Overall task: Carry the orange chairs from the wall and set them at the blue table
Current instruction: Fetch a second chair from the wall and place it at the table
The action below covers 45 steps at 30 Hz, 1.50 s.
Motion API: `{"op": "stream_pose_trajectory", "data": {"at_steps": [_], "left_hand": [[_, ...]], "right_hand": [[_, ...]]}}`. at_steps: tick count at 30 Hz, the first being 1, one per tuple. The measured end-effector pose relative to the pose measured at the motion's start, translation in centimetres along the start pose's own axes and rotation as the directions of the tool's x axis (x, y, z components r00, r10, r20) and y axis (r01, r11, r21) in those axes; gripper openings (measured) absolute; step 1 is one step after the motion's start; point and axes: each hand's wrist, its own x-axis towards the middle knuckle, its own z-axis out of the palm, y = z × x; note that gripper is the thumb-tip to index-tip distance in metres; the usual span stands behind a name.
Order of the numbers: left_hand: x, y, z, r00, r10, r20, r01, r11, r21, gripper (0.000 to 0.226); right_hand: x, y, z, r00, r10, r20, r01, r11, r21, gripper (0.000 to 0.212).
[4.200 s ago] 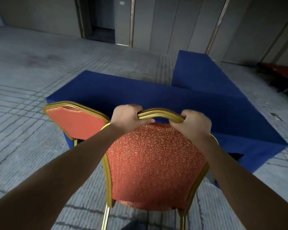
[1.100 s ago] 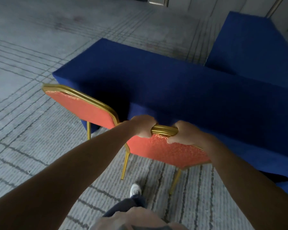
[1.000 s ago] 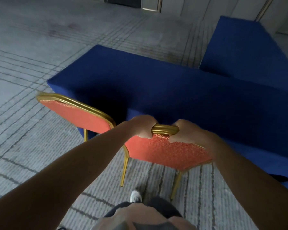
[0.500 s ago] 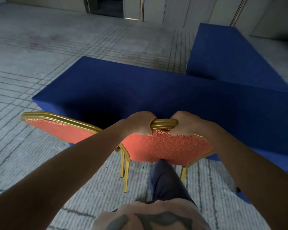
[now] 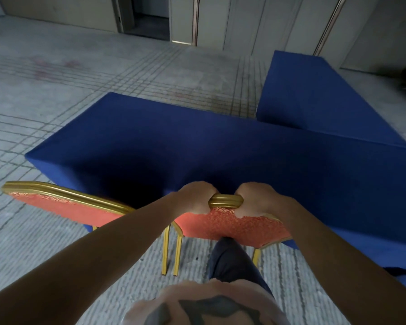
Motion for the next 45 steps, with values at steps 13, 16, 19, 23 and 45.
{"op": "stream_pose_trajectory", "data": {"at_steps": [13, 16, 19, 23, 45], "left_hand": [[0.7, -1.1, 0.4, 0.992, 0.043, 0.12, -0.043, 0.999, -0.007, 0.031], [-0.5, -0.9, 1.6, 0.982, 0.043, 0.184, -0.044, 0.999, 0.0, 0.048], [-1.3, -1.2, 2.6, 0.982, 0.027, 0.185, -0.018, 0.999, -0.047, 0.065], [-1.3, -0.5, 3.0, 0.993, -0.007, 0.114, 0.014, 0.998, -0.059, 0.055], [-3.8, 3.8, 5.5, 0.964, -0.265, 0.028, 0.266, 0.961, -0.08, 0.075]], "right_hand": [[1.3, 0.1, 1.7, 0.993, 0.024, 0.119, -0.024, 1.0, -0.006, 0.017], [0.6, -0.3, 3.5, 0.984, 0.006, 0.178, -0.005, 1.0, -0.008, 0.029], [0.5, -0.6, 4.4, 0.979, -0.017, 0.201, 0.016, 1.0, 0.011, 0.029], [0.4, -0.2, 4.0, 0.968, -0.002, 0.251, -0.004, 1.0, 0.027, 0.023], [-5.1, 3.2, 7.9, 0.993, -0.033, -0.117, 0.065, 0.958, 0.281, 0.026]]}}
